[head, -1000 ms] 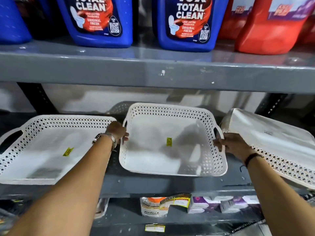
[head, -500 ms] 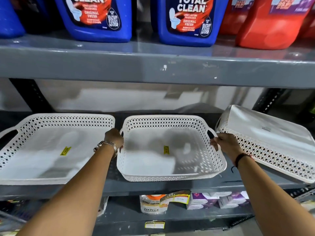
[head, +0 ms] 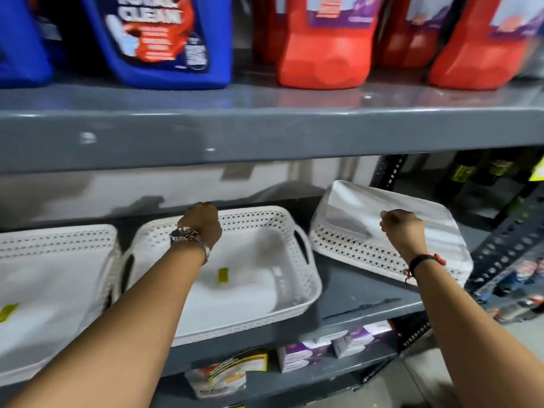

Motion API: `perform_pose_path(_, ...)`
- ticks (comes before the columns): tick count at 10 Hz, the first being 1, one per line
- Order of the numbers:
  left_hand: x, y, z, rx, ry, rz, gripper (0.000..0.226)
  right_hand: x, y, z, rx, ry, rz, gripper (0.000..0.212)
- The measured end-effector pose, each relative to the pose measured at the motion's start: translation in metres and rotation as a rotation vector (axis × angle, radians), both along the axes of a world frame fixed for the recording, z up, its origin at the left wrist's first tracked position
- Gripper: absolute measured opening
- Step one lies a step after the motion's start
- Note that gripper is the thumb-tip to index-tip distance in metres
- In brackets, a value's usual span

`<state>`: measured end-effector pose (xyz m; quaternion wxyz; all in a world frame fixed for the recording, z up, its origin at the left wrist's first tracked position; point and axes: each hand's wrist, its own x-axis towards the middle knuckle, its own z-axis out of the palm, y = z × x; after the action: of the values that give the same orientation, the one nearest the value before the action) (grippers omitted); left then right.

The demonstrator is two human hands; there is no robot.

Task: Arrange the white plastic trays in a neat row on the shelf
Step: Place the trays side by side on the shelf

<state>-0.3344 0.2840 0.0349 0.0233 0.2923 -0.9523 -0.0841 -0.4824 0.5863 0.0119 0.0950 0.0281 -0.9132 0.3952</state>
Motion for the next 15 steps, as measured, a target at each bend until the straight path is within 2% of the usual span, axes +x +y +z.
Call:
perform_pose_path(1,-0.055,0.065,-0.011,0.09,0.092,-0.123,0.036,-0.036,0.051,0.001,0.099,-0.012,-0.079,0.034)
perform_pose_path(2,-0.096,0.104,-0.017,0.18,0.114,-0.153,0.046,-0.064,0.081,-0.004,0.151,-0.112,-0.079,0.038)
perform_pose_path(3,-0.149,0.146,-0.023,0.417,0.159,-0.079,0.056,-0.098,0.116,-0.016,0.192,-0.289,-0.103,0.053)
perform_pose_path(4,-0.169,0.162,-0.029,0.56,0.208,-0.051,0.054,-0.112,0.134,-0.028,0.182,-0.41,-0.057,0.06)
perform_pose_path(5,-0.184,0.17,-0.049,0.653,0.274,-0.124,0.047,-0.13,0.152,-0.048,-0.001,-0.576,-0.01,0.066)
perform_pose_path(6,-0.194,0.163,-0.062,0.766,0.323,-0.066,0.049,-0.141,0.154,-0.059,-0.187,-0.585,-0.057,0.06)
perform_pose_path(7,-0.198,0.154,-0.067,1.041,0.41,0.154,0.057,-0.14,0.148,-0.044,-0.528,-0.517,-0.083,0.062)
perform_pose_path(8,-0.196,0.149,-0.055,1.158,0.462,0.257,0.055,-0.139,0.148,-0.027,-0.643,-0.357,-0.095,0.093)
perform_pose_path(9,-0.192,0.135,-0.022,1.329,0.652,0.301,0.04,-0.132,0.151,0.023,-0.675,-0.233,-0.143,0.059)
perform_pose_path(10,-0.184,0.127,0.0,1.315,0.634,0.282,0.032,-0.133,0.15,0.042,-0.784,-0.187,-0.105,0.032)
perform_pose_path(11,-0.154,0.124,0.014,1.206,0.392,0.214,0.026,-0.127,0.148,0.048,-0.882,-0.317,-0.008,0.034)
perform_pose_path(12,-0.132,0.13,0.013,1.17,0.168,0.18,0.025,-0.126,0.147,0.029,-0.564,-0.482,-0.081,0.019)
perform_pose_path(13,-0.12,0.14,0.001,1.067,-0.01,0.181,0.031,-0.122,0.149,0.003,-0.107,-0.375,-0.301,0.026)
perform_pose_path(14,-0.12,0.142,-0.008,0.944,-0.099,0.16,0.028,-0.116,0.148,-0.004,-0.049,-0.302,-0.306,0.029)
perform_pose_path(15,-0.122,0.142,-0.014,0.83,-0.2,0.14,0.01,-0.112,0.15,-0.015,0.044,-0.238,-0.228,0.029)
